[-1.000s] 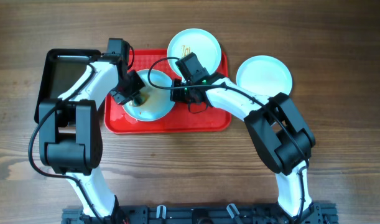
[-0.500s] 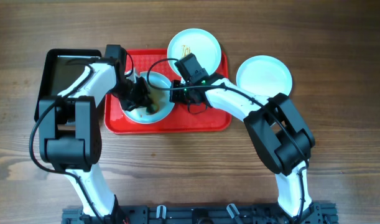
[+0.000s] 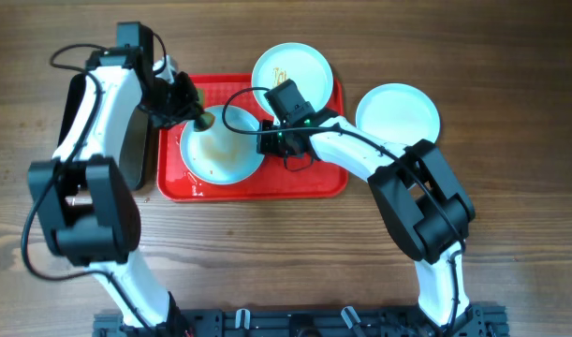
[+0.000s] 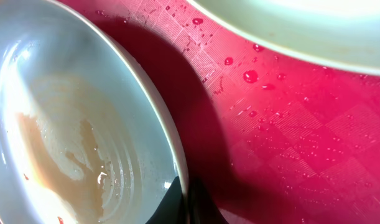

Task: Clean dirty plates on tray and stack at the side

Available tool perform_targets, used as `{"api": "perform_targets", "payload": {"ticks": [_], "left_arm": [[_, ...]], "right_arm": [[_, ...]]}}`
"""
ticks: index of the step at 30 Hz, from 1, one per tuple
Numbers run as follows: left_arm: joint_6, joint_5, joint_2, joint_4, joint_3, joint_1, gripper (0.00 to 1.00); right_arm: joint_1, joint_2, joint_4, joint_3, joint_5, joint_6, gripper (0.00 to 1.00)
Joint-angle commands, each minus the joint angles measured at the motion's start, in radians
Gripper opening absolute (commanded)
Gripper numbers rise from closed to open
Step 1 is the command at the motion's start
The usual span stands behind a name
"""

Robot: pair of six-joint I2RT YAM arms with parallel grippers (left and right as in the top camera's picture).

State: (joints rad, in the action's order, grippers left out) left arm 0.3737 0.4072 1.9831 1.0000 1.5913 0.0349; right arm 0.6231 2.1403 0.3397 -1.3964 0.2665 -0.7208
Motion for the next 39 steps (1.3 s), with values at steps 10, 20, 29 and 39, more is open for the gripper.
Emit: {"api": "perform_targets", "payload": {"ticks": [10,20,29,39], "left_arm": [[0.163,-0.425,-0.137,0.106,0.023,-0.011,0.04],[0.162,-0.428,-0.137,0.092,-0.037,-0.011,0.04],[0.163,-0.428,-0.137,0.062,-0.037,-0.011,0.04],[0.162,-0.427,-0.137,0.065,-0.037,-0.011,0.05]], "right_arm": [[-0.017,0.027,0.094,-0.045,0.016,0.120,0.04],[-0.017,0.029,0.035,-0.044,-0.062,0.119,0.14],[-0.013,0.032,-0.023,-0.015,-0.054,0.121,0.12],[0.040,0.059,0.023,-0.015,-0.022,0.096,0.22]]}}
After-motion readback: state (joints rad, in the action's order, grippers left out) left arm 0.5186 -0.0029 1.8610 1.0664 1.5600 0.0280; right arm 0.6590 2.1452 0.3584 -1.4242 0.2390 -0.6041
